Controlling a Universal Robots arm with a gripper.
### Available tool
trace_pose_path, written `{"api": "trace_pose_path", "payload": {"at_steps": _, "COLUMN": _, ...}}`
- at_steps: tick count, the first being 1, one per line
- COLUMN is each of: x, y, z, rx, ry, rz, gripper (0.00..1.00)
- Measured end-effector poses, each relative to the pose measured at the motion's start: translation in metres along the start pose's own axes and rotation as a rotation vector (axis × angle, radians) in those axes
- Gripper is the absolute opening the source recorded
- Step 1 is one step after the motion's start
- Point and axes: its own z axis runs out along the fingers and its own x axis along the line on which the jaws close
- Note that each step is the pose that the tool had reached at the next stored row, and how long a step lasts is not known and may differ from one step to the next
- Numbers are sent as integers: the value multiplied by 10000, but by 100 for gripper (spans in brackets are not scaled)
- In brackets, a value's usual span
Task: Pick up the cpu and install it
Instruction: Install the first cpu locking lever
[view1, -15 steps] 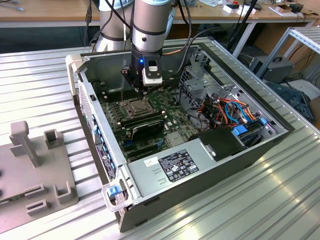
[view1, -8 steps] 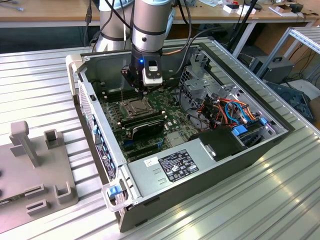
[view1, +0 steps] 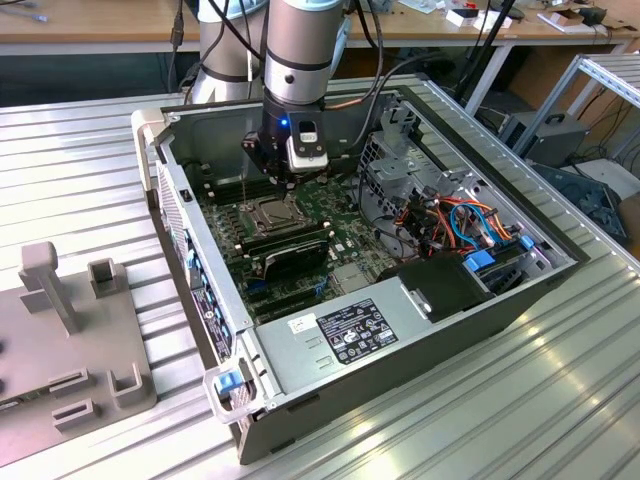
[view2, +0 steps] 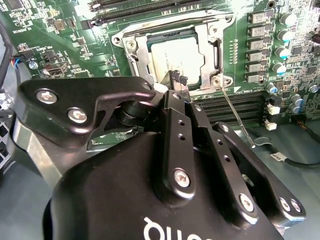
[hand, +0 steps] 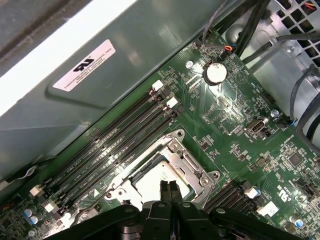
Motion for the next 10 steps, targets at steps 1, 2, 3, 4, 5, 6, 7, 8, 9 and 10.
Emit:
{"api": "trace_pose_path", "payload": {"at_steps": 1, "x": 0, "y": 0, "z": 0, "rx": -5, "ry": 2, "rz": -124, "gripper": 11}}
{"api": "trace_pose_path", "payload": {"at_steps": 2, "x": 0, "y": 0, "z": 0, "rx": -6, "ry": 3, "rz": -189, "gripper": 11}}
{"api": "trace_pose_path", "payload": {"at_steps": 3, "x": 0, "y": 0, "z": 0, "rx": -8, "ry": 4, "rz": -244, "gripper": 11}}
{"api": "trace_pose_path", "payload": {"at_steps": 4, "x": 0, "y": 0, "z": 0, "rx": -12, "ry": 6, "rz": -316, "gripper": 11}}
{"api": "trace_pose_path", "payload": {"at_steps": 5, "x": 0, "y": 0, "z": 0, "rx": -12, "ry": 6, "rz": -333, "gripper": 11}}
{"api": "trace_pose_path", "payload": {"at_steps": 6, "x": 0, "y": 0, "z": 0, "rx": -12, "ry": 6, "rz": -334, "gripper": 11}}
{"api": "trace_pose_path", "payload": {"at_steps": 7, "x": 0, "y": 0, "z": 0, "rx": -12, "ry": 6, "rz": -335, "gripper": 11}}
{"api": "trace_pose_path", "payload": {"at_steps": 8, "x": 0, "y": 0, "z": 0, "rx": -12, "ry": 6, "rz": -337, "gripper": 11}}
{"api": "trace_pose_path", "payload": {"at_steps": 9, "x": 0, "y": 0, "z": 0, "rx": -13, "ry": 6, "rz": -338, "gripper": 11}}
{"api": "trace_pose_path", "payload": {"at_steps": 10, "x": 0, "y": 0, "z": 0, "rx": -13, "ry": 6, "rz": -338, "gripper": 11}}
